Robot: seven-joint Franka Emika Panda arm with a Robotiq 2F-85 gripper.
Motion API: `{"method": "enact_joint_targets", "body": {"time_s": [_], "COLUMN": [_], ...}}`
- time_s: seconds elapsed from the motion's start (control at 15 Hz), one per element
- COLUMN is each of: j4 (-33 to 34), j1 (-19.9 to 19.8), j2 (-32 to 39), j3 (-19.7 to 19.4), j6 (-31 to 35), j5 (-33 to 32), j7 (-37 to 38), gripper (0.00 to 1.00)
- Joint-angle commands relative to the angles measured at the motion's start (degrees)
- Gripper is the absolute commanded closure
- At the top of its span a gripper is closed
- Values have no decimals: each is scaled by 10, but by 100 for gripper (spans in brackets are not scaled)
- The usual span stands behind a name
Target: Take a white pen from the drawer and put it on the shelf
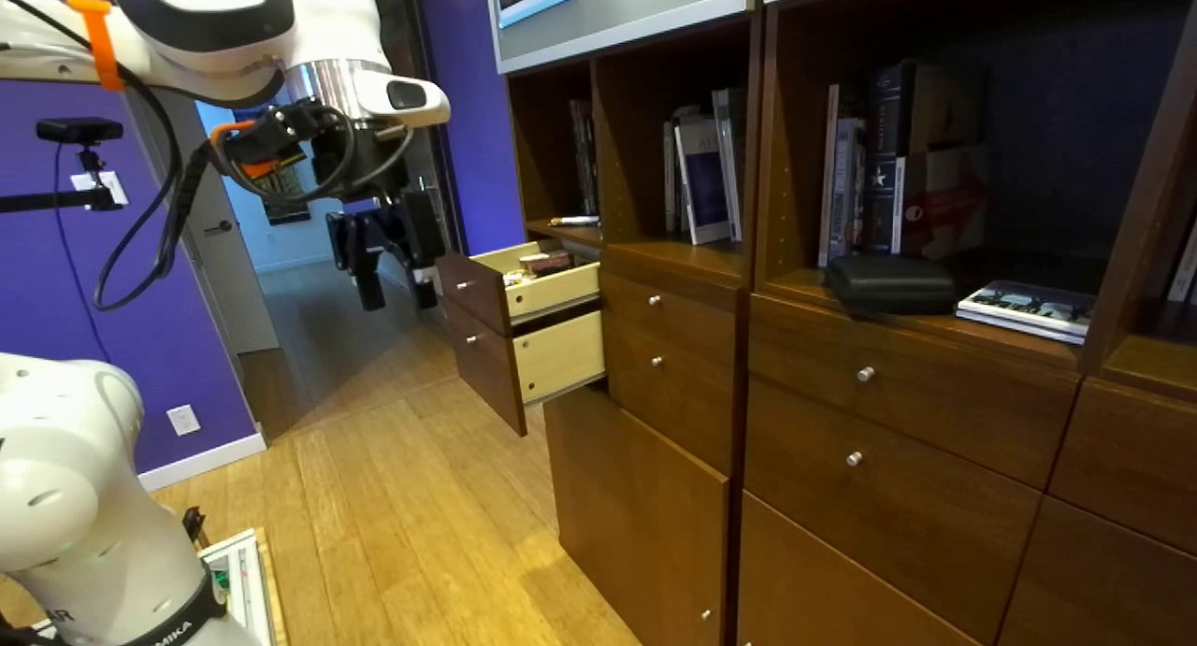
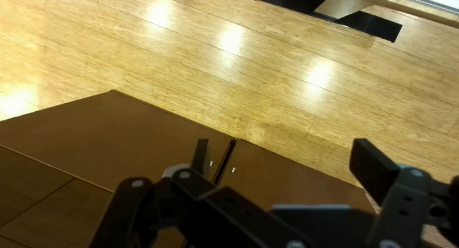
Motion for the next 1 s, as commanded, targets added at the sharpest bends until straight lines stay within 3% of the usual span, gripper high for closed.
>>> {"method": "enact_joint_targets", "body": {"time_s": [0.0,0.13,0.47,0.6,0.93], "j4": [7,23,62,91,186], "j1": [14,34,127,156,181], "j2": [4,6,12,39,145], "j3": [0,26,117,148,190], "j6": [-5,-20,-50,-52,-12], "j5": [-10,4,56,80,124], "j7": [14,21,48,68,118], "gripper": [0,0,0,0,0]}}
